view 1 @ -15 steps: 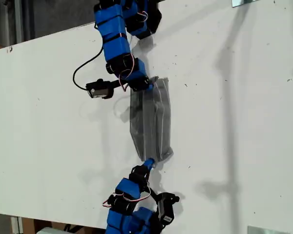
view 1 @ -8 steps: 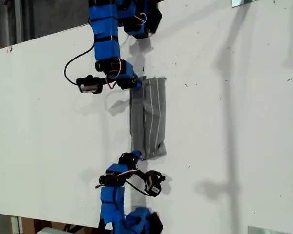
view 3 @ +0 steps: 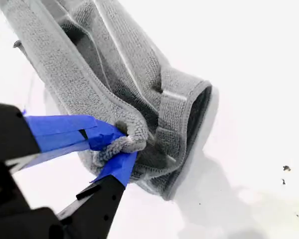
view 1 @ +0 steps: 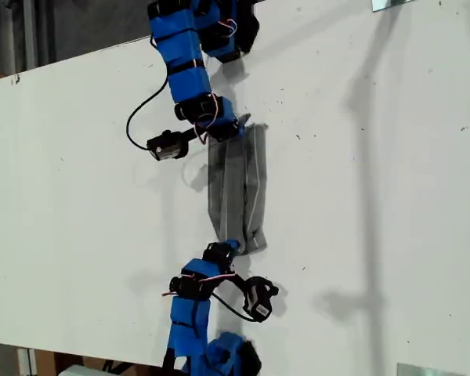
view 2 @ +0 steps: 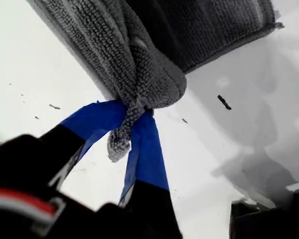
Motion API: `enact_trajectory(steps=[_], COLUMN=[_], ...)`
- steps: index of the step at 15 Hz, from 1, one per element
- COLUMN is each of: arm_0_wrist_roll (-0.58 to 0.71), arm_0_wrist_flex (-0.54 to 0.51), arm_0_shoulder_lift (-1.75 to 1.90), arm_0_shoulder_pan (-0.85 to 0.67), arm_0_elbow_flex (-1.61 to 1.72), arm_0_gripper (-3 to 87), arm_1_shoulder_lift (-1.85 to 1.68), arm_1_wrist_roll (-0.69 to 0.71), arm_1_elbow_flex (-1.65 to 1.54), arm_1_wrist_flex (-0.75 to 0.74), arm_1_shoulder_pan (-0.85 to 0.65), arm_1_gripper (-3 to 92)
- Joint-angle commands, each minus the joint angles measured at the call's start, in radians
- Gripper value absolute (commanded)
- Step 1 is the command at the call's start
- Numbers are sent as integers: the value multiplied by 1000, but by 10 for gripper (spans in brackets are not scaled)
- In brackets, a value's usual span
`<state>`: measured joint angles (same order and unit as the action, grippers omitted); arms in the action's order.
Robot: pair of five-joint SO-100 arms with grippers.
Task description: Grasp corners of a square towel and fold twice.
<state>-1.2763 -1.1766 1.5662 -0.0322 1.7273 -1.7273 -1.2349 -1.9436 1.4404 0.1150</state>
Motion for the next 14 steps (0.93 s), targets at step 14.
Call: enact_trajectory(steps=[14], arm_0_wrist_roll=[-38], arm_0_wrist_flex=[-11], arm_0_shoulder_lift=[34], arm_0_shoulder_pan=[120], arm_0_elbow_flex=[-2], arm_0_gripper=[276], arm_1_shoulder_lift=[41], arm_1_wrist_roll=[-48], arm_1_elbow_flex=[153], arm_1_wrist_flex=[57], arm_1_shoulder_pan=[124], arm_1_gripper=[348])
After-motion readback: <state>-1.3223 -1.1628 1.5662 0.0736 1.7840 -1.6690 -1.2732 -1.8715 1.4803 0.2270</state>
